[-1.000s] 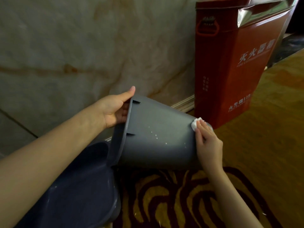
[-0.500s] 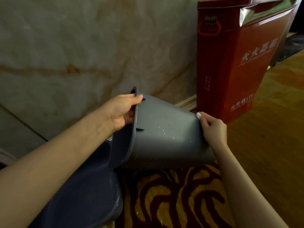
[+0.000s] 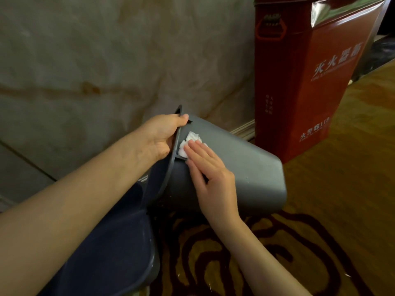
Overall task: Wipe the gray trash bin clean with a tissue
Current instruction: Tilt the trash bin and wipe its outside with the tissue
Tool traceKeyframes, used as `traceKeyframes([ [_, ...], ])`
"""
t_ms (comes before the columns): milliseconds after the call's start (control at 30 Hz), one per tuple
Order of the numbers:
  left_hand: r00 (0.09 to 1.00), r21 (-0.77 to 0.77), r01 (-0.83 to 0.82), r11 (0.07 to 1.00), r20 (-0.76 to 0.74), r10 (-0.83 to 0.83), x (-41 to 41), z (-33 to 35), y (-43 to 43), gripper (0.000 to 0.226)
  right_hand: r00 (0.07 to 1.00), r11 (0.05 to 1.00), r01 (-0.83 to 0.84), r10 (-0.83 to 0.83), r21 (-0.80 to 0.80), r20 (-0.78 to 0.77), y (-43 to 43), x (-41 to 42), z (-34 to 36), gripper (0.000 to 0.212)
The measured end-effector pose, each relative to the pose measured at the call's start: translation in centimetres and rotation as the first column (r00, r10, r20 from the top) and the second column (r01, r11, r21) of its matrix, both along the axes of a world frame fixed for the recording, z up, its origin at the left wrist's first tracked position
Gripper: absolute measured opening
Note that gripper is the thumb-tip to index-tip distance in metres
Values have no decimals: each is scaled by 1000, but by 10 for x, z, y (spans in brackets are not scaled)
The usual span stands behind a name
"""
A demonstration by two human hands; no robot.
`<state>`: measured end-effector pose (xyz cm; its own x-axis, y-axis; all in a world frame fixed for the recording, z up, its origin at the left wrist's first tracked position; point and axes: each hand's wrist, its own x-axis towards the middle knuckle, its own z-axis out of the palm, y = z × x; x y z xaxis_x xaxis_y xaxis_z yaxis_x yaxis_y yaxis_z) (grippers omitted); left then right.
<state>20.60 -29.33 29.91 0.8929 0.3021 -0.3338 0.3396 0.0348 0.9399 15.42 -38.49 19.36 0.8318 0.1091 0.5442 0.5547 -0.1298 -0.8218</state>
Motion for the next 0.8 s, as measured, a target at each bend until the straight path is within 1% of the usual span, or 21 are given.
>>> traceKeyframes([
  [100, 1000, 21, -19, 1000, -20, 20, 7, 1, -4, 13, 997, 997, 71, -72, -15, -5, -13, 3, -14, 35],
  [233, 997, 43, -46, 998, -56, 48, 13, 4, 1, 11, 966, 971, 232, -237, -60, -107, -53, 10, -57, 37],
  [367, 998, 54, -48, 997, -46, 50, 15, 3, -1, 14, 881, 919, 375, -394, -120, -262, -88, 23, -82, 33],
  [400, 998, 55, -51, 997, -34, 52, 16, 3, -3, 19, 860, 908, 398, -420, -135, -289, -90, 27, -81, 33],
  [467, 998, 64, -52, 997, -19, 53, 18, 2, -5, 27, 834, 895, 425, -446, -138, -325, -87, 33, -75, 32],
  [500, 999, 68, -39, 997, -17, 41, 18, 2, -5, 28, 843, 905, 411, -424, -113, -331, -82, 33, -69, 33],
  [533, 1000, 70, -13, 997, -16, 15, 18, 2, -4, 26, 868, 924, 374, -380, -82, -319, -73, 30, -61, 34],
  [567, 1000, 71, 22, 997, -14, -21, 16, 2, -4, 23, 903, 944, 325, -329, -62, -275, -62, 25, -53, 35],
  [633, 995, 89, 95, 991, -4, -95, 11, 2, -3, 19, 965, 973, 223, -230, -63, -126, -36, 13, -35, 37],
  [667, 992, 104, 127, 986, 1, -128, 9, 2, -2, 18, 982, 981, 181, -184, -67, -52, -25, 11, -27, 38],
  [733, 984, 125, 174, 977, 6, -176, 7, 1, -1, 19, 988, 987, 148, -145, -67, 53, -12, 18, -13, 37],
  [800, 980, 131, 198, 971, 1, -200, 6, 2, 0, 21, 982, 983, 173, -168, -57, 84, -10, 32, -3, 34],
])
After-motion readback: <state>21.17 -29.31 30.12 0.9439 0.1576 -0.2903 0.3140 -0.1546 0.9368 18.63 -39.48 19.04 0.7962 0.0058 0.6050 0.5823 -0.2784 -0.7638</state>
